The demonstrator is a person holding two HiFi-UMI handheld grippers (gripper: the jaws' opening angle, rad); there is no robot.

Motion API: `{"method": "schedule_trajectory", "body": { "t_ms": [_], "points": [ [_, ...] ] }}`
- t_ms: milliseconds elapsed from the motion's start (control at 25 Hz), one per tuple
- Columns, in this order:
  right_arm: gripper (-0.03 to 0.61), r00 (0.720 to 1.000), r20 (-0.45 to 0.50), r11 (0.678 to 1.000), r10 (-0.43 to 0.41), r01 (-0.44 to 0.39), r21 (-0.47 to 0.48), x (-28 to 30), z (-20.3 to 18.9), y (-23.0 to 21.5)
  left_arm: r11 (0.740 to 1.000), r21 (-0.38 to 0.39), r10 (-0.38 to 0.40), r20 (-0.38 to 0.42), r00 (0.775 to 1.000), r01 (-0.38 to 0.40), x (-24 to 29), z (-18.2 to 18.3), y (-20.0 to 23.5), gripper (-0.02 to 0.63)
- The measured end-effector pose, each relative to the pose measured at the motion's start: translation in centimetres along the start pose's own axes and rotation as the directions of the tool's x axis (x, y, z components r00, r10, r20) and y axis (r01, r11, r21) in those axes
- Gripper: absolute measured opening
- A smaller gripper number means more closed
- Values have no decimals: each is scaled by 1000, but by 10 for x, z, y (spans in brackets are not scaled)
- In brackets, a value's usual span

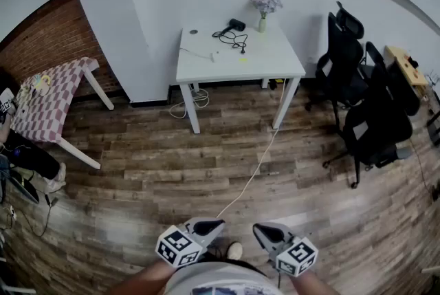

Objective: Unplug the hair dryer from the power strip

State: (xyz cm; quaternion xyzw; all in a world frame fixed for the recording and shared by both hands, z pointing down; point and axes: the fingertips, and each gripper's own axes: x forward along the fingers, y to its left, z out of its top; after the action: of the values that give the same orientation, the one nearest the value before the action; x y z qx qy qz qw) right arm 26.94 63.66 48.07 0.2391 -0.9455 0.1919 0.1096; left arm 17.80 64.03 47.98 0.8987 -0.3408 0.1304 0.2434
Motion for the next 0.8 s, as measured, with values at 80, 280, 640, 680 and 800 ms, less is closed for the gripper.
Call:
{"method": "schedule_trajectory", "body": {
  "t_ms": [80, 280, 640, 680, 800],
  "points": [
    [-3, 1000, 12, 1000, 7, -7, 11, -1, 0, 3, 1000, 6, 9, -4, 1000, -9, -2, -3, -2, 3],
    [-3, 999, 31, 999, 26, -26, -19, -1, 1, 5, 1000, -11, 23, 4, 1000, -23, -6, -5, -10, 3],
    [-3, 999, 15, 1000, 30, -30, 7, 8, 2, -5, 998, -2, 70, 13, 997, -70, -11, 3, -4, 3],
    [-3, 999, 15, 1000, 28, -28, 11, 11, 2, -7, 997, -6, 75, 16, 997, -75, -12, 3, -1, 3],
    [-2, 999, 32, 1000, 15, -15, 11, 21, 11, -12, 997, -30, 78, 21, 997, -78, -15, 3, 15, 3]
  ]
}}
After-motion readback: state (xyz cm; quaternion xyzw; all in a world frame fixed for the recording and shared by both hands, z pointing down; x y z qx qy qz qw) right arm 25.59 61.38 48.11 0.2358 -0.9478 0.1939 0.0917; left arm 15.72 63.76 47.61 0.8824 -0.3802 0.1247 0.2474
